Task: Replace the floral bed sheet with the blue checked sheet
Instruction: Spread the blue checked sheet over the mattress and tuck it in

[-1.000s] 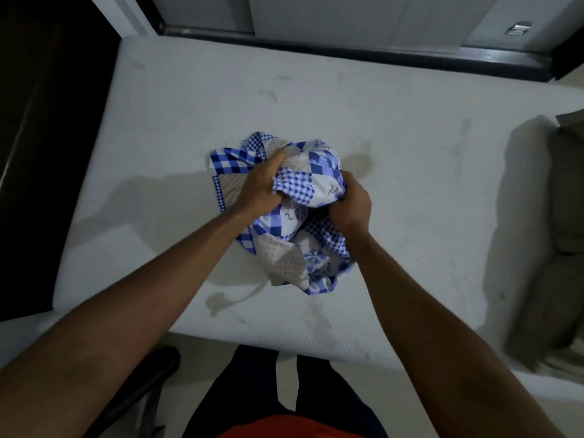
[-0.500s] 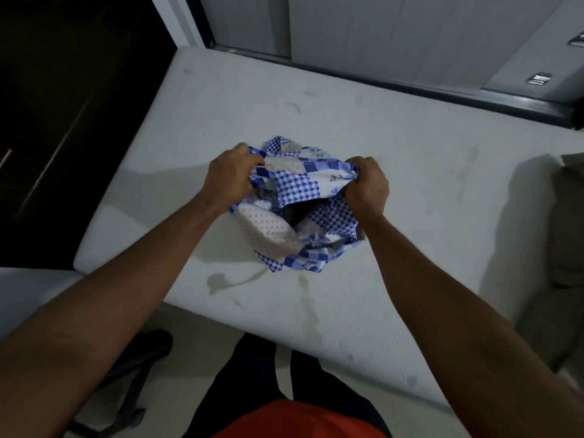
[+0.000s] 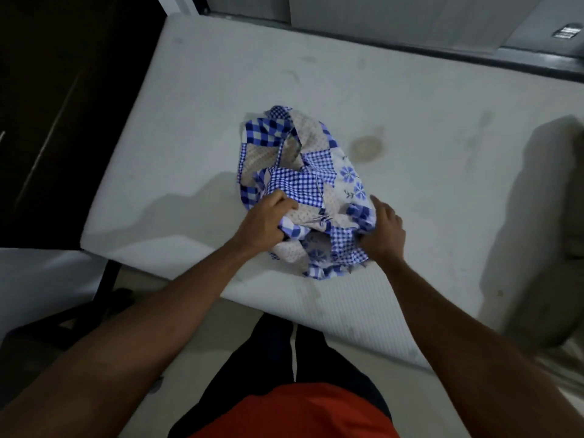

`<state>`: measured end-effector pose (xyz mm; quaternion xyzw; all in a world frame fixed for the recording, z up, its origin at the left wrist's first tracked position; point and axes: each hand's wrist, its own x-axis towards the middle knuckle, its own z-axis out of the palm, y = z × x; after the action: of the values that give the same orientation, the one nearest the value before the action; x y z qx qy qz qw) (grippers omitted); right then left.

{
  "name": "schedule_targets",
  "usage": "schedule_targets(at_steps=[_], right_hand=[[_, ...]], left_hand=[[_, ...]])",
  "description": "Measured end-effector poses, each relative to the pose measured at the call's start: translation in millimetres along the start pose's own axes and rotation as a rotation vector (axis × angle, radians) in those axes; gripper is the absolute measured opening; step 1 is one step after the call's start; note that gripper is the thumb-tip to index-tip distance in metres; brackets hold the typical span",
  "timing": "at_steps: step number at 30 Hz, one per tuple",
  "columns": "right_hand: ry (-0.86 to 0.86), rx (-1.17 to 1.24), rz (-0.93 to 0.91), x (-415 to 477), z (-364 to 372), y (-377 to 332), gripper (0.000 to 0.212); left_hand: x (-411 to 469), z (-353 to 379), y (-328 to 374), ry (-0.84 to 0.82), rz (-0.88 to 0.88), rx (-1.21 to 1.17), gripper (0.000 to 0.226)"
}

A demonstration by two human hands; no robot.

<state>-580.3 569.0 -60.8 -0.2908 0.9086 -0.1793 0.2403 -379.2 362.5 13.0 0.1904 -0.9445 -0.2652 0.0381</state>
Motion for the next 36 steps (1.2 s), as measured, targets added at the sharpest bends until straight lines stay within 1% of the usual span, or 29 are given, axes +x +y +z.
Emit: schedule_targets(at_steps=[2,3,4,5,6,7,8,9,11,13,15,17,18,20,22,24,25,26,28,29,31,32,34,35,36], right_hand=[[0.008,0.012,-0.229,1.8,8.7,-14.1,0.105],[-0.026,0.037,-0.285,5.7,13.5,-23.8,0.110],[-0.082,0.075,-0.316,8.8,16.9,-36.5,0.110],[-0.148,0.098,-0.332,12.1,19.5,-49.7,0.105],[-0.199,0.080,-0.339,16.2,20.6,-63.4,0.093],[-0.235,0.028,-0.333,21.0,20.9,-75.0,0.076],[-0.233,-0.013,-0.310,26.2,20.1,-84.3,0.057],[-0.191,-0.023,-0.272,31.7,16.6,-90.6,0.043],[-0.051,0.038,-0.172,40.8,5.3,-94.2,0.032],[0.116,0.159,-0.022,52.4,-12.6,-83.6,0.030],[0.264,0.339,0.206,65.1,-33.6,-65.2,0.032],[0.391,0.532,0.413,73.7,-50.5,-41.2,0.031],[0.433,0.592,0.480,77.4,-54.8,-28.2,0.030],[0.429,0.611,0.554,79.5,-56.8,-6.3,0.031],[0.347,0.540,0.618,79.4,-51.7,12.1,0.039],[0.235,0.403,0.662,72.9,-43.1,19.4,0.049],[0.201,0.322,0.625,67.2,-38.7,15.9,0.053],[0.195,0.246,0.529,60.2,-34.2,9.0,0.059],[0.173,0.058,0.224,52.5,-22.4,-9.4,0.076],[0.112,-0.056,0.077,52.2,-12.9,-17.1,0.087],[-0.026,-0.251,-0.159,59.5,3.2,-39.6,0.111],[-0.086,-0.324,-0.239,63.9,10.2,-55.5,0.118],[-0.164,-0.409,-0.355,75.8,24.7,-82.8,0.121],[-0.187,-0.418,-0.379,84.6,32.5,-92.3,0.121],[-0.207,-0.412,-0.361,94.2,38.1,-99.0,0.121]], left_hand=[[-9.3,10.6,5.6,0.029,-0.021,-0.058,0.039],[-13.3,13.4,7.4,0.053,-0.038,-0.080,0.041],[-16.7,15.6,8.2,0.078,-0.053,-0.090,0.044],[-19.1,17.0,7.2,0.100,-0.065,-0.093,0.047],[-20.6,17.5,4.7,0.119,-0.080,-0.095,0.049],[-20.8,17.0,1.2,0.134,-0.103,-0.095,0.051],[-20.8,15.8,-2.7,0.148,-0.131,-0.090,0.052],[-21.1,14.1,-8.1,0.158,-0.167,-0.086,0.054],[-24.7,6.8,-20.5,0.179,-0.253,-0.091,0.058],[-37.0,-0.2,-37.1,0.218,-0.347,-0.107,0.059],[-56.1,-6.4,-52.5,0.279,-0.470,-0.126,0.056],[-79.0,-5.6,-66.6,0.316,-0.680,-0.155,0.049],[-92.1,0.3,-74.1,0.308,-0.788,-0.160,0.046],[-121.6,20.7,-87.2,0.222,-0.976,-0.183,0.041],[-149.8,43.3,-93.0,0.073,-1.178,-0.209,0.041],[-168.3,62.4,-87.0,-0.075,-1.378,-0.237,0.050],[-171.0,68.3,-80.5,-0.116,-1.437,-0.252,0.058],[-170.4,72.6,-73.8,-0.136,-1.445,-0.261,0.066],[-155.3,74.5,-65.1,-0.122,-1.320,-0.215,0.074],[-145.0,75.2,-63.1,-0.098,-1.240,-0.192,0.076],[-115.9,70.7,-59.7,-0.026,-1.098,-0.179,0.084],[-97.8,67.5,-58.1,-0.014,-1.019,-0.177,0.087],[-59.8,67.0,-59.1,-0.011,-0.888,-0.206,0.092],[-40.5,68.0,-60.1,-0.008,-0.842,-0.231,0.095],[-23.2,69.8,-63.3,-0.003,-0.797,-0.263,0.100]])
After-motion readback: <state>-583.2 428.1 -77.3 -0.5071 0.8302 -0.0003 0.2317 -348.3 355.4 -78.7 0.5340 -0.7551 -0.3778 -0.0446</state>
